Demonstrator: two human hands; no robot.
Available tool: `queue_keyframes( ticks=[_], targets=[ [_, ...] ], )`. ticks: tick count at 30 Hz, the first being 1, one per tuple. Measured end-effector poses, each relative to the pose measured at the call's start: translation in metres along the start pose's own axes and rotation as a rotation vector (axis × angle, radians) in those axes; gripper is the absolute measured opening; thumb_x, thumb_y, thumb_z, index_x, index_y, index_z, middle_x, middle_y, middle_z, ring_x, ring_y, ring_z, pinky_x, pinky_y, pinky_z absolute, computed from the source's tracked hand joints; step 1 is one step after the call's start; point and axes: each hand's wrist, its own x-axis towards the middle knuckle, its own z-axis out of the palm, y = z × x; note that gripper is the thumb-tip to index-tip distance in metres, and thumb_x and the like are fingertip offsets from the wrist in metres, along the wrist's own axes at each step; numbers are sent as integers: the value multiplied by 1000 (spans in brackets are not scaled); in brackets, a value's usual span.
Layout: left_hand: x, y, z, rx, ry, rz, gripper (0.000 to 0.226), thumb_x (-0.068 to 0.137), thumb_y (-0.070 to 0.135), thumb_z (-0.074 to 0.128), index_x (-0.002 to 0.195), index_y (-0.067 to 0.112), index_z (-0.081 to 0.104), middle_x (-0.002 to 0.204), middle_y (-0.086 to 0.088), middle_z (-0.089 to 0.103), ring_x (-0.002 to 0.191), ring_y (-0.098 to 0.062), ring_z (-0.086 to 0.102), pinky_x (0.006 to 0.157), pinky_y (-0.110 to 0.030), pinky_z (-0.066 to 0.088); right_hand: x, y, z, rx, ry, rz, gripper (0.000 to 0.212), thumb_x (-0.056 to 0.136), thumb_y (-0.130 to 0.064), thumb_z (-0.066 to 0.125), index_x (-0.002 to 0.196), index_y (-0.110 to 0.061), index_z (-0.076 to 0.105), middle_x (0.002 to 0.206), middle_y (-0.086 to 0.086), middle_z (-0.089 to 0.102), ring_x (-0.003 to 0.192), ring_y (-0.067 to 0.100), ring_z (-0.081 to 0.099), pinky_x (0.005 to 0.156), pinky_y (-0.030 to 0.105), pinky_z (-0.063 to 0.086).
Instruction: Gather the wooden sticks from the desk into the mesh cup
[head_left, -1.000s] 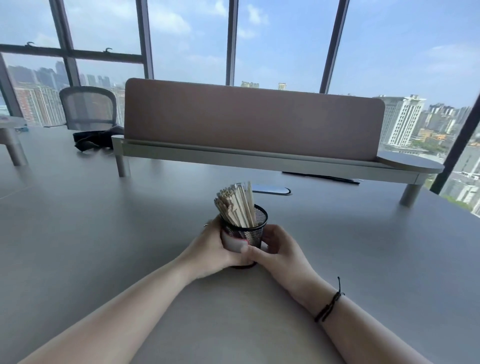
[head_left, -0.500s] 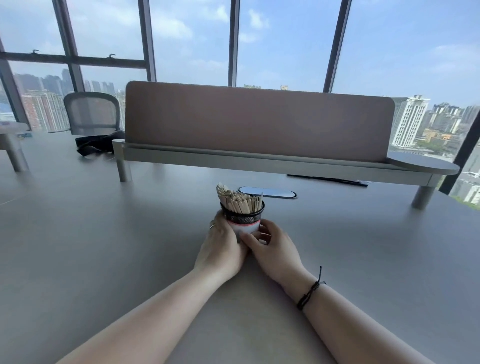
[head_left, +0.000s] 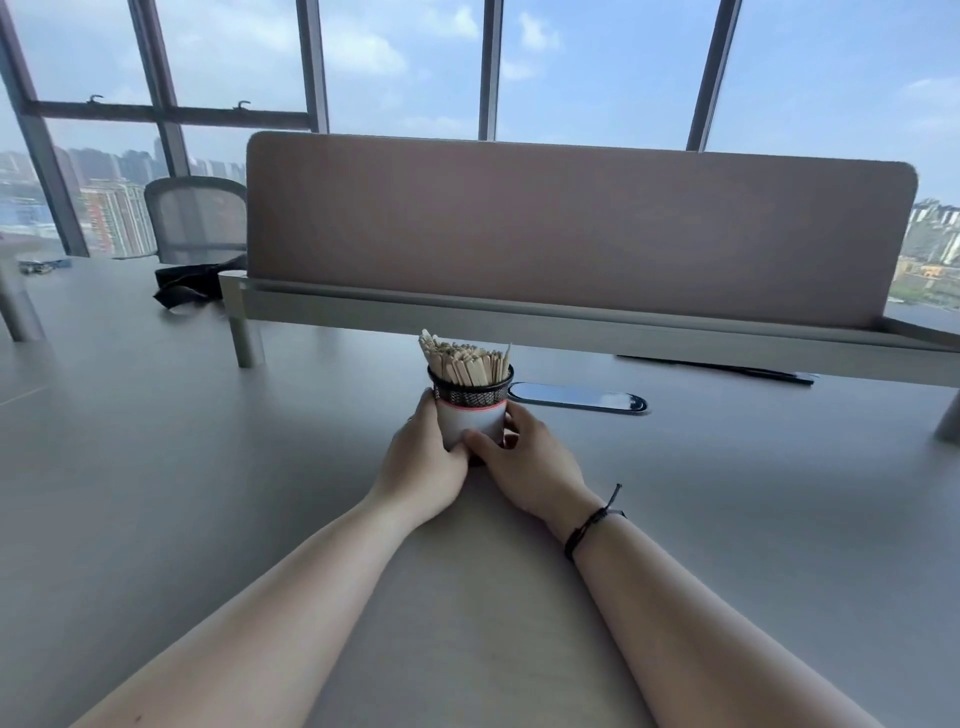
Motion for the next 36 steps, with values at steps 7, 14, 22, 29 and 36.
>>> queue_keyframes(
  ticks=[7,14,22,29,36],
  targets=[
    [39,-16,6,-9,13,9,47,86,28,60,131,30,49,123,4,68,110,-23,65,91,-42,54,42,6,11,13,-7,-3,50,81,-62,58,123,-35,56,125,-17,64,114,13,60,95,39,50],
    [61,-25,13,22,21,8,49,89,27,62,135,28,46,123,2,69,110,-24,64,90,-40,53,65,11,15,17,-11,-28,54,80,-62,57,126,-35,56,126,-17,64,113,12,61,96,38,50],
    [76,-30,19,102,9,17,61,92,34,61,146,20,36,128,-7,66,113,-31,62,92,-43,51,78,14,15,-16,-9,-41,50,86,-57,57,129,-30,56,130,-10,63,116,16,60,92,35,49],
    [76,-28,17,118,-11,-7,68,90,38,58,149,19,32,126,-10,66,112,-34,61,93,-46,51,80,11,15,-33,-13,-38,49,87,-56,57,129,-31,56,130,-9,64,118,17,59,93,35,48],
    [63,-17,12,109,18,-63,72,88,38,66,145,9,34,146,-10,51,130,-31,51,95,-34,44,62,8,7,-60,10,17,72,86,-61,61,138,-13,44,143,1,54,130,22,51,96,36,43]
  ],
)
